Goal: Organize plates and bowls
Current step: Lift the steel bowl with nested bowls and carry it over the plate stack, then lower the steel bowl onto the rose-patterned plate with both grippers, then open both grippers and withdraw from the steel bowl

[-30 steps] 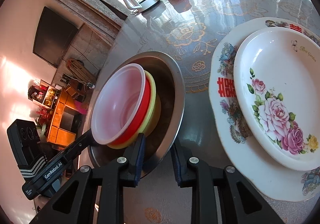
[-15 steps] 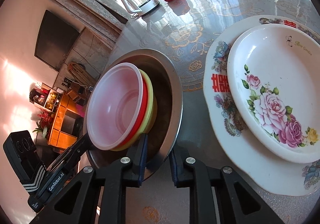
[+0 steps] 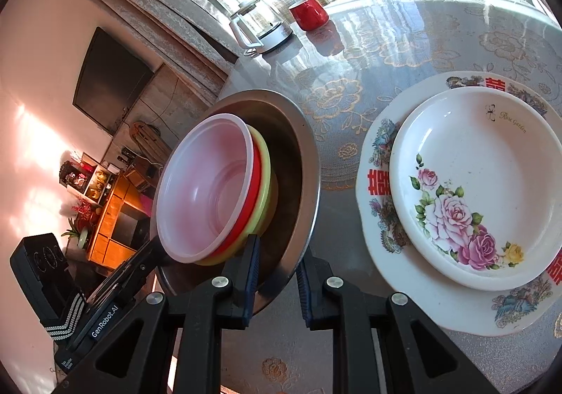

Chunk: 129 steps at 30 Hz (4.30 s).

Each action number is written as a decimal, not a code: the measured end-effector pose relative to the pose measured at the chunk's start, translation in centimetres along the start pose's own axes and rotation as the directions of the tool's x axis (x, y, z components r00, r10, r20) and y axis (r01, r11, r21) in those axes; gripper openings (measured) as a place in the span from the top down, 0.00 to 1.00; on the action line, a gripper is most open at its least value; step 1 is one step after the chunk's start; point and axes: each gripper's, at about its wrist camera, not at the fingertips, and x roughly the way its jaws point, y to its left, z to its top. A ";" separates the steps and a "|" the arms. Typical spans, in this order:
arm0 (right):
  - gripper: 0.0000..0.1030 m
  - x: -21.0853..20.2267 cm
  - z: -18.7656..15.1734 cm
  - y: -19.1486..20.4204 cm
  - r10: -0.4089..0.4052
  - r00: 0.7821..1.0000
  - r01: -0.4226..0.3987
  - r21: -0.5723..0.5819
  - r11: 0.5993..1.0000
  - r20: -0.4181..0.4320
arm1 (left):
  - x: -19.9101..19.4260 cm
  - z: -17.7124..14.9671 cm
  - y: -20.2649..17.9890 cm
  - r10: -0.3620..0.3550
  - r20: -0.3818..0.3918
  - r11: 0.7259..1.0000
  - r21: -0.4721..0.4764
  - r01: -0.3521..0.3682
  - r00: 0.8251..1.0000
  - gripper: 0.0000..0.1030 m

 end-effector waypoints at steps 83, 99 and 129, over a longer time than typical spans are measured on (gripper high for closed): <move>0.79 -10.7 0.2 -11.4 -0.196 0.969 0.148 0.280 0.948 0.151 | 8.8 0.6 -16.0 -0.186 -0.168 0.970 0.126 0.208 0.968 0.74; 0.73 -10.2 0.3 -11.8 -0.171 0.975 0.122 0.307 0.944 0.141 | 8.9 0.2 -15.5 -0.192 -0.180 0.973 0.096 0.211 0.965 0.71; 0.72 -11.8 -0.1 -11.1 -0.253 0.940 0.197 0.244 0.950 0.228 | 6.0 -0.4 -16.0 -0.037 -0.089 0.968 0.243 0.057 0.995 0.37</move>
